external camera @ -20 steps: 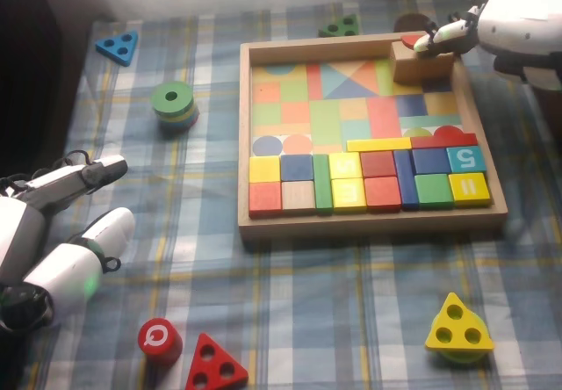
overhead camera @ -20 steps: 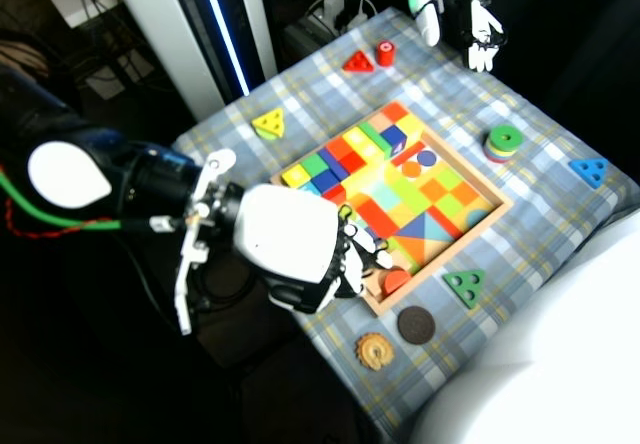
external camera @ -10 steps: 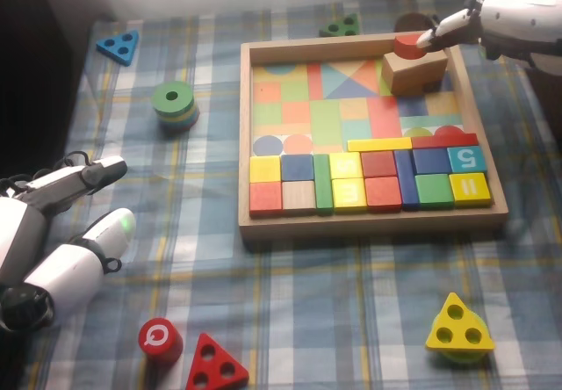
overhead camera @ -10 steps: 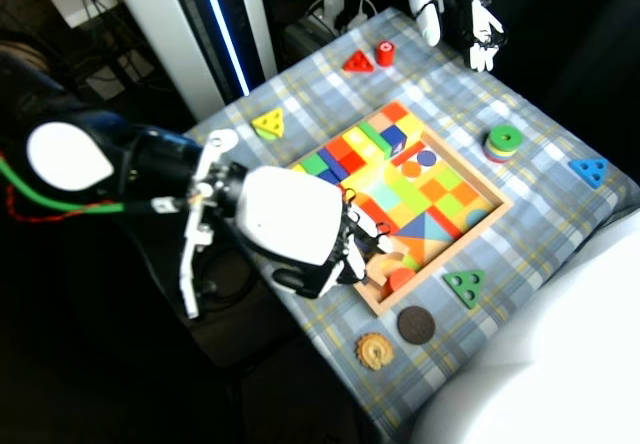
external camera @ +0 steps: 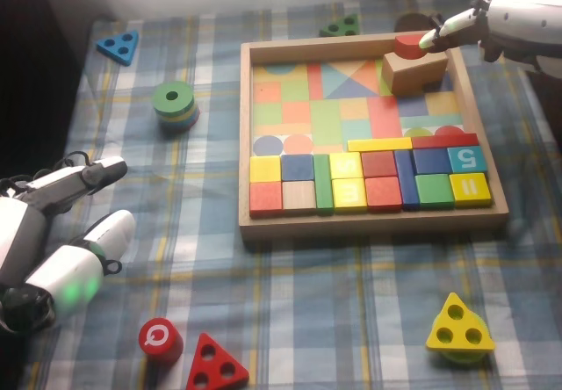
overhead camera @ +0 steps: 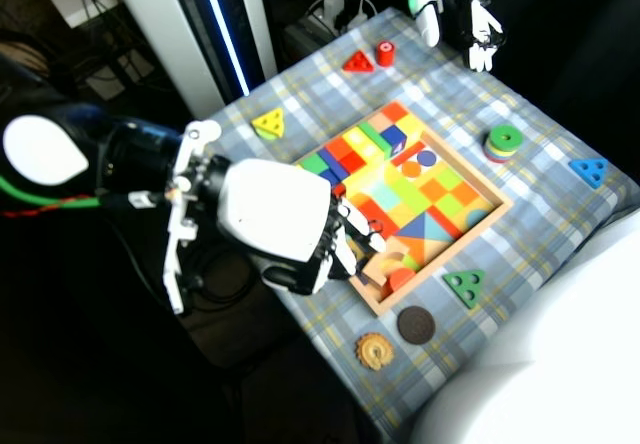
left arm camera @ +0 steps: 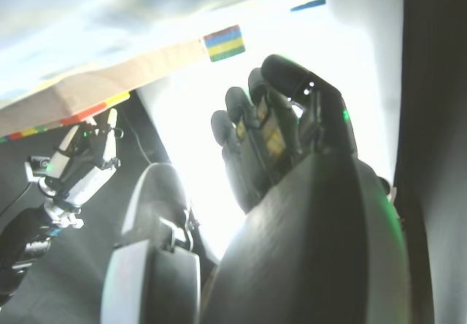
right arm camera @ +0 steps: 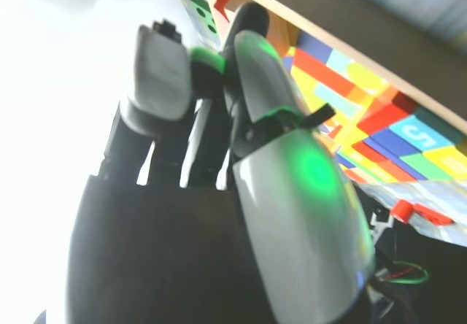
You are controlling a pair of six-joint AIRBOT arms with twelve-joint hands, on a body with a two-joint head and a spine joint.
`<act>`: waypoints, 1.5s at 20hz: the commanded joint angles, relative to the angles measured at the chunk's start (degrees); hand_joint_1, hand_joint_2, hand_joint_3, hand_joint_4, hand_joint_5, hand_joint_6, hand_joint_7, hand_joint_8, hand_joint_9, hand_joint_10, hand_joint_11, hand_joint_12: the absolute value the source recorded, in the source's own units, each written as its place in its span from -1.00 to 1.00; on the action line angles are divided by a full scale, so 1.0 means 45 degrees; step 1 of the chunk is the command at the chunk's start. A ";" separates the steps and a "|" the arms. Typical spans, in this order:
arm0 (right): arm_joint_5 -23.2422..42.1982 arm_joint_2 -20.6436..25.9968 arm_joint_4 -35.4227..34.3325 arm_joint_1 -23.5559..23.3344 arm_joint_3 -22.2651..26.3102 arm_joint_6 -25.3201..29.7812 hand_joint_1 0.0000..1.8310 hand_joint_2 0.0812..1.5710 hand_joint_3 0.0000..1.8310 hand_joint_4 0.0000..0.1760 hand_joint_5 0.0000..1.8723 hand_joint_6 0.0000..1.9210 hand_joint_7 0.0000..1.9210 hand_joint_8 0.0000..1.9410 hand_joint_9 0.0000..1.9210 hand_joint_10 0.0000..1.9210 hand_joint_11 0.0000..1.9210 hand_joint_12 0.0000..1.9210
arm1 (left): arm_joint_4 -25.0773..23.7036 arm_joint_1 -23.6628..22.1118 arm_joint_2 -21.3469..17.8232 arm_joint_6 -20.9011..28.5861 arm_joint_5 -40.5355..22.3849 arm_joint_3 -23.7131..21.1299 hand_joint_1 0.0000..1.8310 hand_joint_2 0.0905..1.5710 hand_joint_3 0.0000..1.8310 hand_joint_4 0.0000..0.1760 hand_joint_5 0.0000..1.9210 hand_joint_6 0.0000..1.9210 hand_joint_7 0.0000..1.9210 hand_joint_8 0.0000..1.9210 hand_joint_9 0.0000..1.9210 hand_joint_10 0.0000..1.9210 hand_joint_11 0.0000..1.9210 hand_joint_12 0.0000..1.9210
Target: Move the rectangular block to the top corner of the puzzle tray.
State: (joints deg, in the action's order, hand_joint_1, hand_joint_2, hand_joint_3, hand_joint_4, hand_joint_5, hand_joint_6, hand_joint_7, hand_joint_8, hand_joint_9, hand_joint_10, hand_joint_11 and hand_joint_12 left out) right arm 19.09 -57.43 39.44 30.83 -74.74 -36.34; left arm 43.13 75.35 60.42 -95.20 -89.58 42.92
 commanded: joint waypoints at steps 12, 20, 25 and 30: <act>0.0920 -0.0107 -0.0165 0.0906 0.0341 -0.0171 0.64 0.57 -1.00 0.21 -0.61 -1.00 0.04 1.00 0.31 1.00 0.44 1.00 | -0.0542 0.0010 -0.0113 0.0129 -0.1459 0.0011 -0.32 0.54 -1.00 -0.70 -0.37 -1.00 -0.41 -1.00 -0.58 -0.99 -1.00 0.29; 0.0737 -0.1291 -0.0248 0.0954 -0.1126 -0.0165 0.67 0.56 -1.00 0.34 -0.58 -1.00 0.14 1.00 0.42 1.00 0.46 1.00 | -0.0549 0.0010 -0.0121 0.0129 -0.1451 0.0015 -0.34 0.55 -1.00 -0.67 -0.38 -1.00 -0.42 -1.00 -0.59 -1.00 -1.00 0.27; 0.0738 -0.1465 -0.0841 0.0951 -0.1649 -0.0165 0.46 0.55 -1.00 0.13 -0.57 -1.00 0.21 0.97 0.49 1.00 0.48 1.00 | -0.0549 0.0016 -0.0122 0.0129 -0.1459 -0.0002 -0.33 0.54 -1.00 -0.38 -0.38 -1.00 -0.41 -1.00 -0.58 -0.99 -1.00 0.22; 0.0743 -0.1465 -0.1000 0.0951 -0.1936 -0.0167 -0.44 0.52 -1.00 -1.00 -0.72 -1.00 0.15 1.00 0.47 1.00 0.41 1.00 | -0.0549 0.0019 -0.0121 0.0129 -0.1461 -0.0004 -0.33 0.54 -1.00 -0.44 -0.36 -1.00 -0.38 -1.00 -0.56 -0.99 -1.00 0.30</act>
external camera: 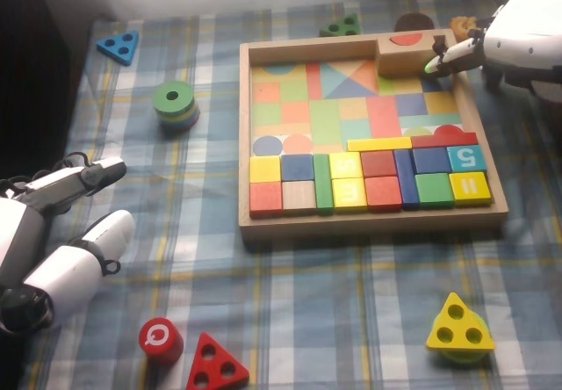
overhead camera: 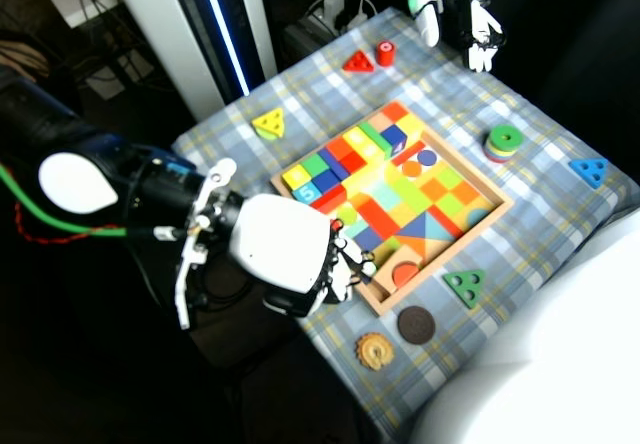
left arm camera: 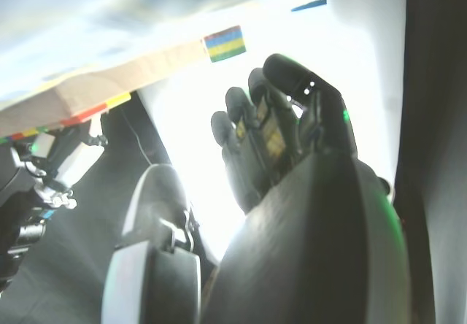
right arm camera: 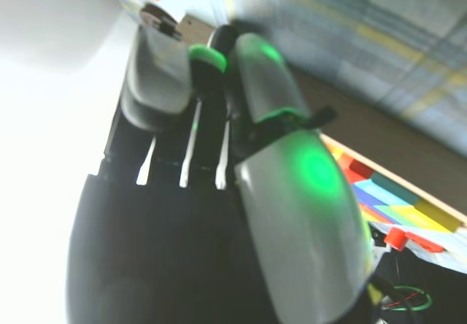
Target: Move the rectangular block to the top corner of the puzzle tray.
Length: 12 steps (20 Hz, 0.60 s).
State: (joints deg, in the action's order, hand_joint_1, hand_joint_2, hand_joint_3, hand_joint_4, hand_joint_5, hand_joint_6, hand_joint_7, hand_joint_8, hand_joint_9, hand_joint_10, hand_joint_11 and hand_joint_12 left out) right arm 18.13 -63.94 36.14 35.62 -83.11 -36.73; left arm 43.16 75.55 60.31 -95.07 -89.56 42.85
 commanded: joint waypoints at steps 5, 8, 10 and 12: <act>0.1065 -0.0015 -0.0300 -0.0112 0.0243 -0.0079 -0.98 0.56 -1.00 -1.00 -0.78 -1.00 -0.20 -0.83 -0.22 -0.46 -0.47 0.20 | -0.0545 -0.0024 -0.0095 0.0115 -0.1464 0.0009 -0.37 0.54 -1.00 -0.36 -0.37 -1.00 -0.39 -1.00 -0.56 -0.99 -1.00 0.29; 0.1223 0.0122 -0.0300 -0.0149 0.0614 -0.0079 -1.00 0.51 -1.00 -0.88 -0.86 -1.00 -0.61 -1.00 -0.53 -0.98 -0.96 0.27 | -0.0531 -0.0019 -0.0094 0.0131 -0.1466 0.0009 -0.42 0.57 -1.00 -0.26 -0.40 -1.00 -0.41 -1.00 -0.58 -1.00 -1.00 0.21; 0.1324 0.0285 -0.0300 -0.0229 0.0802 -0.0079 -1.00 0.55 -0.99 -1.00 -0.86 -1.00 -0.72 -1.00 -0.70 -0.99 -1.00 0.12 | -0.0530 -0.0014 -0.0093 0.0146 -0.1467 0.0009 -0.42 0.58 -1.00 -0.12 -0.41 -1.00 -0.41 -1.00 -0.60 -1.00 -1.00 0.18; 0.1507 0.0597 -0.0300 -0.0310 0.1181 -0.0079 -1.00 0.50 -1.00 -1.00 -0.85 -1.00 -0.78 -1.00 -0.78 -0.99 -1.00 -0.18 | -0.0533 -0.0014 -0.0093 0.0146 -0.1467 0.0010 -0.40 0.59 -1.00 -0.37 -0.40 -1.00 -0.41 -1.00 -0.60 -1.00 -1.00 0.09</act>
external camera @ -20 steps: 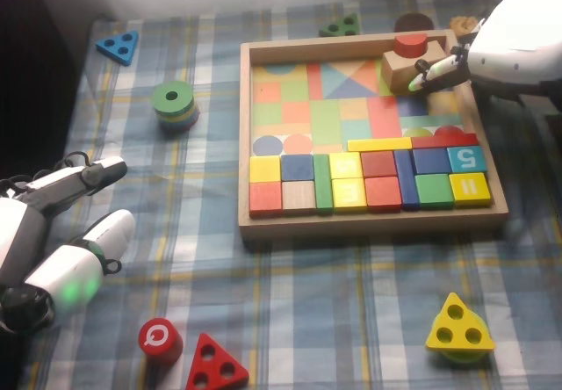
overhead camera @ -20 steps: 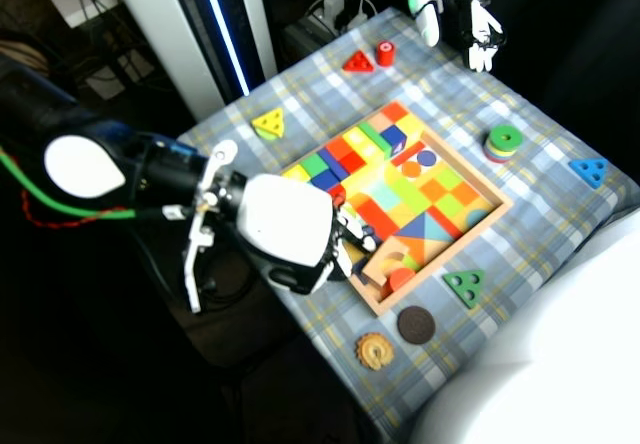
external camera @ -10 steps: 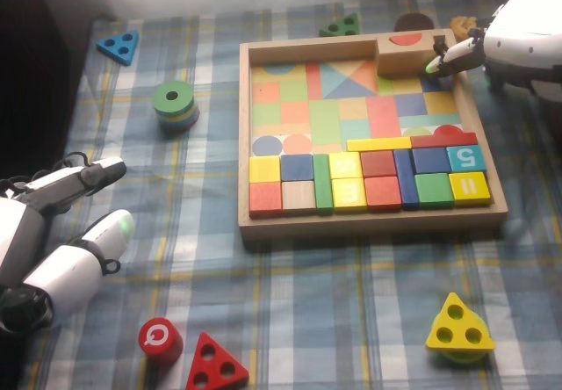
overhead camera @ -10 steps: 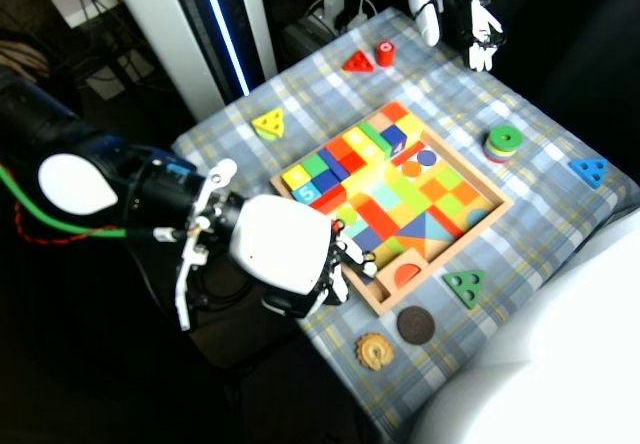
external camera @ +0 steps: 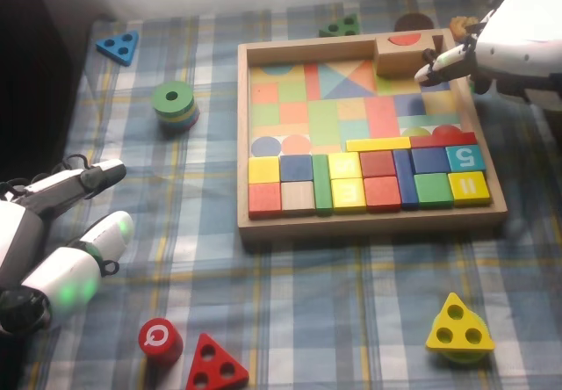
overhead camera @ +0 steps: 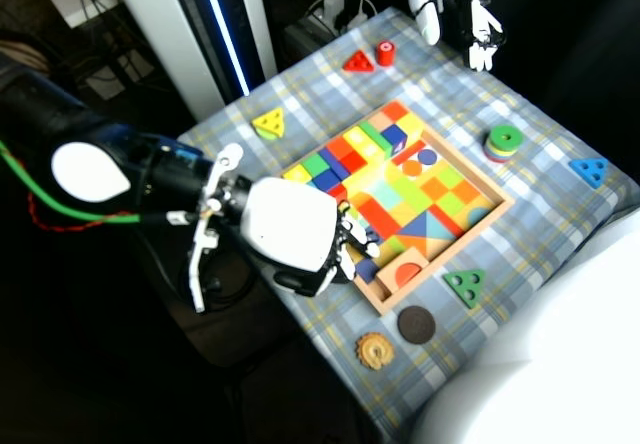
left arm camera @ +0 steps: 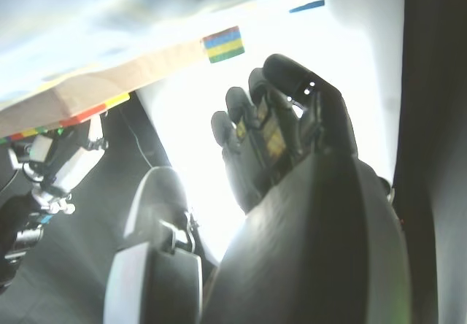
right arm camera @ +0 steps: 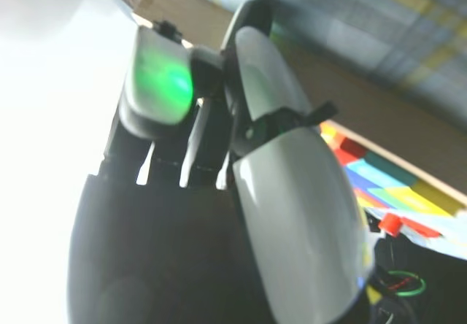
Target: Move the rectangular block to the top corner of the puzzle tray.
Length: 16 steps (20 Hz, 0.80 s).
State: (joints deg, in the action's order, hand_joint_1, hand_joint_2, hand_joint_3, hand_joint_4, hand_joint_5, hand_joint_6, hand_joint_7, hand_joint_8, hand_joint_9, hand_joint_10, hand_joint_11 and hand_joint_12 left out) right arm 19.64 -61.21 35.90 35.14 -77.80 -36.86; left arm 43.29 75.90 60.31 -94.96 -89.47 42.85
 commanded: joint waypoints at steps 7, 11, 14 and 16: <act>0.2301 0.1229 -0.1431 -0.0176 0.0963 -0.0087 -1.00 0.42 -1.00 -0.31 -0.85 -1.00 -0.90 -1.00 -0.95 -1.00 -1.00 -0.83 | -0.0555 -0.0066 -0.0093 0.0145 -0.1503 0.0000 -0.38 0.56 -1.00 -0.34 -0.40 -1.00 -0.40 -1.00 -0.56 -0.99 -1.00 0.28; 0.2365 0.1816 -0.2673 -0.0063 0.1735 -0.1829 -1.00 0.31 -1.00 -0.03 -0.82 -1.00 -0.88 -1.00 -0.93 -1.00 -1.00 -0.67 | -0.0539 -0.0007 -0.0099 0.0180 -0.1549 -0.0021 -0.36 0.56 -1.00 -0.47 -0.38 -1.00 -0.39 -1.00 -0.55 -0.99 -1.00 0.30; 0.2879 0.2181 -0.3201 0.0198 0.2119 -0.1830 -1.00 0.31 -1.00 -0.46 -0.79 -1.00 -0.86 -0.99 -0.90 -0.99 -1.00 -0.51 | -0.0520 0.0023 -0.0119 0.0181 -0.1586 -0.0028 -0.34 0.55 -1.00 -0.59 -0.37 -1.00 -0.40 -1.00 -0.56 -0.99 -1.00 0.29; 0.3697 0.2393 -0.4128 0.0779 0.2275 -0.1834 -1.00 0.30 -1.00 -0.06 -0.80 -1.00 -0.87 -1.00 -0.89 -1.00 -1.00 -0.38 | -0.0498 0.0025 -0.0119 0.0181 -0.1593 -0.0029 -0.36 0.55 -1.00 -0.52 -0.38 -1.00 -0.40 -1.00 -0.57 -1.00 -1.00 0.27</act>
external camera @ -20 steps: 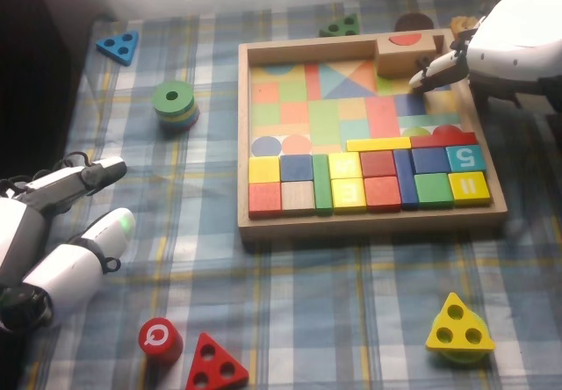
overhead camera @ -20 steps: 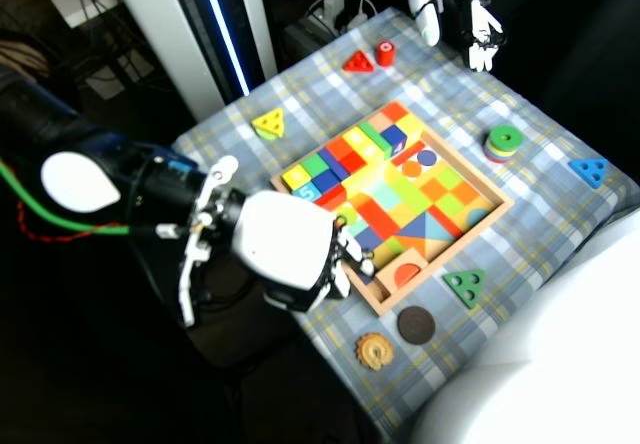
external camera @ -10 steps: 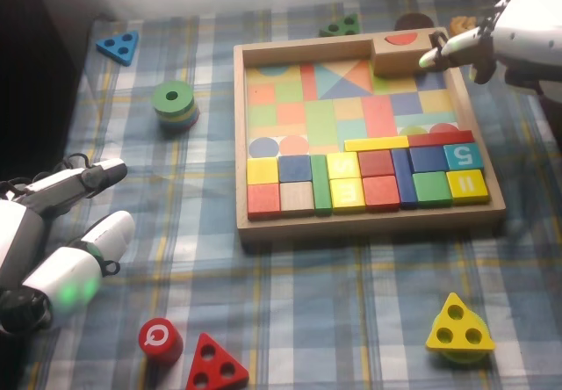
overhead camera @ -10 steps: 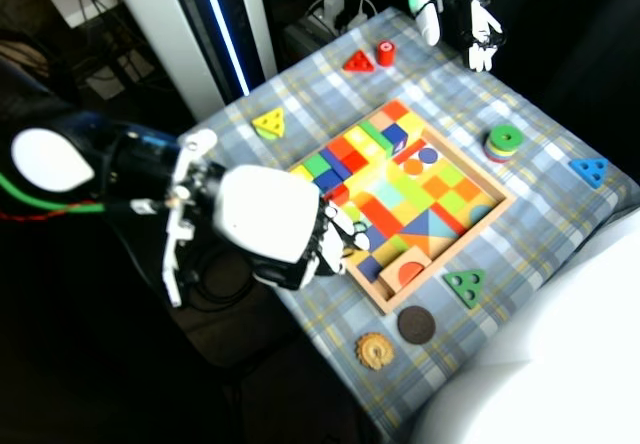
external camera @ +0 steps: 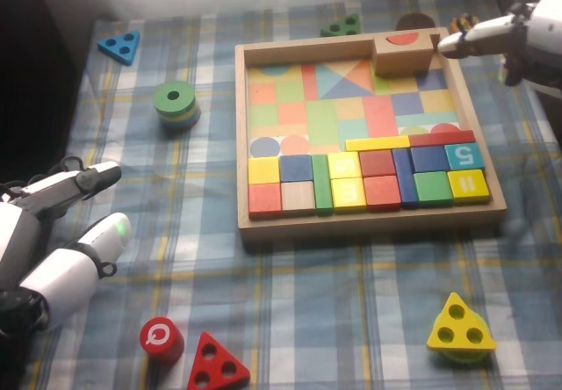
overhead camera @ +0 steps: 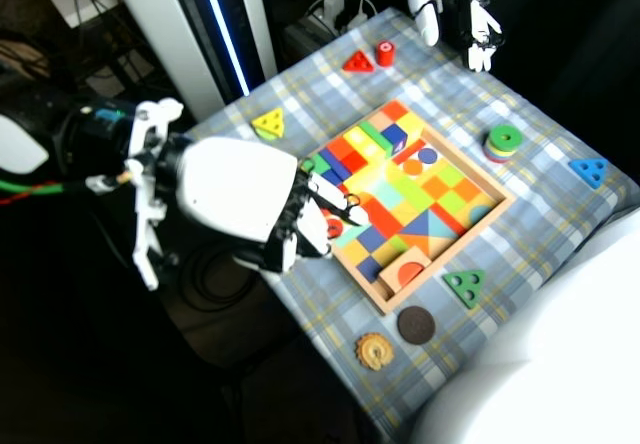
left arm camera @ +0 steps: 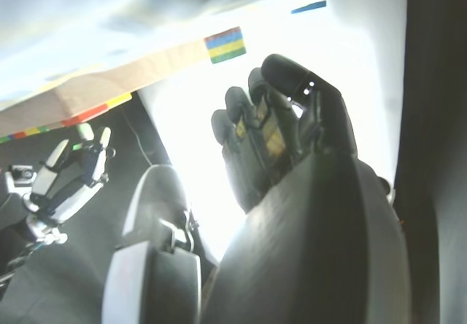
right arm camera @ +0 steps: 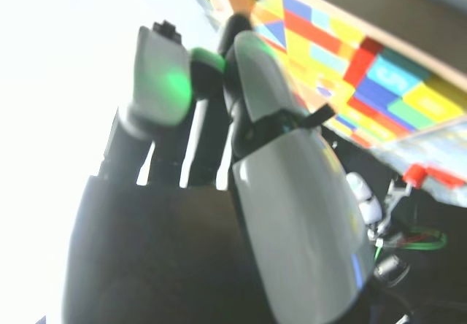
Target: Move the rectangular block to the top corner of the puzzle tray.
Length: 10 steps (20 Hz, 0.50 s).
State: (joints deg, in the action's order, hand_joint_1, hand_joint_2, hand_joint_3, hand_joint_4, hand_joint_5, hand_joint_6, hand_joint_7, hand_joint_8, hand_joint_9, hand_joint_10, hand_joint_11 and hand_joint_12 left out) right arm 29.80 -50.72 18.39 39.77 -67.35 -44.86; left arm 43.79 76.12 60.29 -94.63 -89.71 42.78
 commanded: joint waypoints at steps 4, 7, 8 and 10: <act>0.2906 0.0490 -0.2536 0.1084 0.0484 -0.1242 -1.00 0.33 -0.99 -0.36 -0.77 -1.00 -0.83 -1.00 -0.85 -0.99 -1.00 -0.26 | -0.0555 0.0014 -0.0143 0.0109 -0.1577 -0.0046 -0.34 0.56 -1.00 -0.72 -0.38 -1.00 -0.41 -1.00 -0.57 -1.00 -1.00 0.26; 0.3959 0.1121 -0.4404 0.1868 0.1813 -0.4207 -1.00 0.30 -1.00 0.08 -0.78 -1.00 -0.81 -1.00 -0.86 -1.00 -1.00 -0.46 | -0.0542 0.0031 -0.0158 0.0109 -0.1591 -0.0060 -0.39 0.56 -1.00 -0.40 -0.38 -1.00 -0.41 -1.00 -0.59 -1.00 -1.00 0.15; 0.4460 0.1289 -0.5004 0.2181 0.2235 -0.5088 -1.00 0.31 -1.00 -0.02 -0.79 -1.00 -0.82 -1.00 -0.88 -1.00 -1.00 -0.47 | -0.0538 0.0035 -0.0162 0.0109 -0.1595 -0.0063 -0.40 0.56 -1.00 -0.20 -0.39 -1.00 -0.42 -1.00 -0.60 -1.00 -1.00 0.12; 0.5653 0.1413 -0.5973 0.3011 0.2800 -0.5967 -1.00 0.33 -1.00 -0.34 -0.76 -1.00 -0.81 -1.00 -0.85 -1.00 -1.00 -0.40 | -0.0533 0.0045 -0.0172 0.0109 -0.1595 -0.0069 -0.39 0.57 -1.00 -0.16 -0.40 -1.00 -0.42 -1.00 -0.59 -1.00 -1.00 0.13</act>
State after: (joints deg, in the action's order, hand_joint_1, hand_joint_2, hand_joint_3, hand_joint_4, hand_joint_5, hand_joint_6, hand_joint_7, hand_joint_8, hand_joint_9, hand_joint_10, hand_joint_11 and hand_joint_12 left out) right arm 47.68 -44.64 -8.10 54.81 -54.33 -70.81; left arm 43.92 76.49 59.83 -94.61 -90.17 42.37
